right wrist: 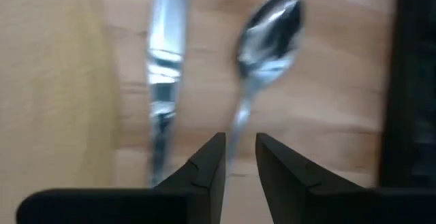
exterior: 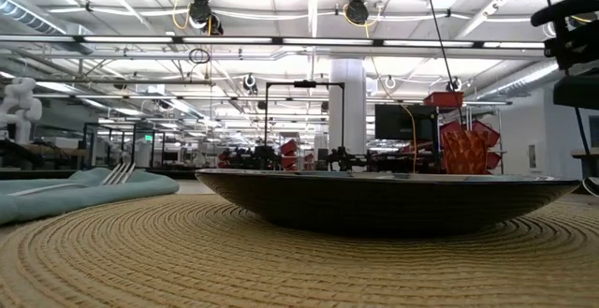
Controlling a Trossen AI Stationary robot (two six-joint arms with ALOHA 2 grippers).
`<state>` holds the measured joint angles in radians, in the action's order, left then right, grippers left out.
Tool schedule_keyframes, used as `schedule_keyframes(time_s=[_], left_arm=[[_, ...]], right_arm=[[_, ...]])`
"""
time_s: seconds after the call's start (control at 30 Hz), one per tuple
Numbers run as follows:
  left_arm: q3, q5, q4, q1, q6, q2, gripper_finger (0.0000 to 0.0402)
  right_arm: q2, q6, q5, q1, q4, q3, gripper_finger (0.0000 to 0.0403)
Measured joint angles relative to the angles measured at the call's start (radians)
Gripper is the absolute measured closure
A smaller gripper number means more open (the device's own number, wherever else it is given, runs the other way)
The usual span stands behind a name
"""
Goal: Set table place
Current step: Adjust the silver spoon on the table
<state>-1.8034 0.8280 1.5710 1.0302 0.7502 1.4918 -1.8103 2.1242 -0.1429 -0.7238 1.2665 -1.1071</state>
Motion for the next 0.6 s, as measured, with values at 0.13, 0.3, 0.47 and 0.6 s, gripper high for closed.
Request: schedule_keyframes(time_s=[0.13, 0.3, 0.47, 0.6], left_arm=[[0.0, 0.0, 0.0, 0.0, 0.002, 0.0, 0.0336], [0.0, 0.001, 0.0, 0.0, 0.003, 0.0, 0.0336], [0.0, 0.003, 0.0, 0.0, 0.004, 0.0, 0.0336], [0.0, 0.004, 0.0, 0.0, 0.005, 0.0, 0.0336]], right_arm=[[0.001, 0.006, 0.021, 0.001, 0.051, 0.005, 0.0329], [0.002, 0.018, 0.033, 0.013, 0.003, 0.05, 0.0329], [0.005, 0.034, 0.037, 0.018, -0.091, 0.099, 0.0329], [0.006, 0.034, 0.035, 0.027, -0.152, 0.134, 0.0329]])
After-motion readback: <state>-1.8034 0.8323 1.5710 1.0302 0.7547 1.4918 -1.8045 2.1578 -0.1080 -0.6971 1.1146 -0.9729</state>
